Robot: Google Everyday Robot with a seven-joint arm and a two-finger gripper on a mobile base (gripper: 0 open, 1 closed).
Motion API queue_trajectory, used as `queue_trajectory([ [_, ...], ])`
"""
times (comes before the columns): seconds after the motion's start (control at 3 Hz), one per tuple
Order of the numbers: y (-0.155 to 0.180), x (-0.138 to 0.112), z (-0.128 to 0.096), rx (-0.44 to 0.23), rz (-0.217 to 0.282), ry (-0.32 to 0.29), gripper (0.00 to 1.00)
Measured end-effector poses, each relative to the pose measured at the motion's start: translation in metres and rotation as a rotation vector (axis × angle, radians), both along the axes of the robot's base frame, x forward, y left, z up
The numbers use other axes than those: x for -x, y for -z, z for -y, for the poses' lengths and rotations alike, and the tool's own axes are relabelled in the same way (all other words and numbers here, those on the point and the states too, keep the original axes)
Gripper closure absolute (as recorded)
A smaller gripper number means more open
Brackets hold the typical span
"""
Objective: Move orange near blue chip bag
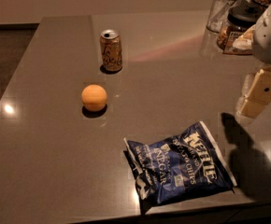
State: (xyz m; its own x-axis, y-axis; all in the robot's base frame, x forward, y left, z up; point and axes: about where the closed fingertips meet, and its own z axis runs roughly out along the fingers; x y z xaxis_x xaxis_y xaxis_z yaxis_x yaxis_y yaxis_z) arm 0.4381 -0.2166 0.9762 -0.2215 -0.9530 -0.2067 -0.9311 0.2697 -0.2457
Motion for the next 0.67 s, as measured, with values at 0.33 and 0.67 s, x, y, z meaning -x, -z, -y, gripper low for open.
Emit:
queue_trajectory([
  [0.33,0.000,-0.006,-0.009,-0.007,0.003,-0.007,0.00],
  [0.67,0.004,-0.020,-0.030,-0.035,-0.013,-0.025,0.00],
])
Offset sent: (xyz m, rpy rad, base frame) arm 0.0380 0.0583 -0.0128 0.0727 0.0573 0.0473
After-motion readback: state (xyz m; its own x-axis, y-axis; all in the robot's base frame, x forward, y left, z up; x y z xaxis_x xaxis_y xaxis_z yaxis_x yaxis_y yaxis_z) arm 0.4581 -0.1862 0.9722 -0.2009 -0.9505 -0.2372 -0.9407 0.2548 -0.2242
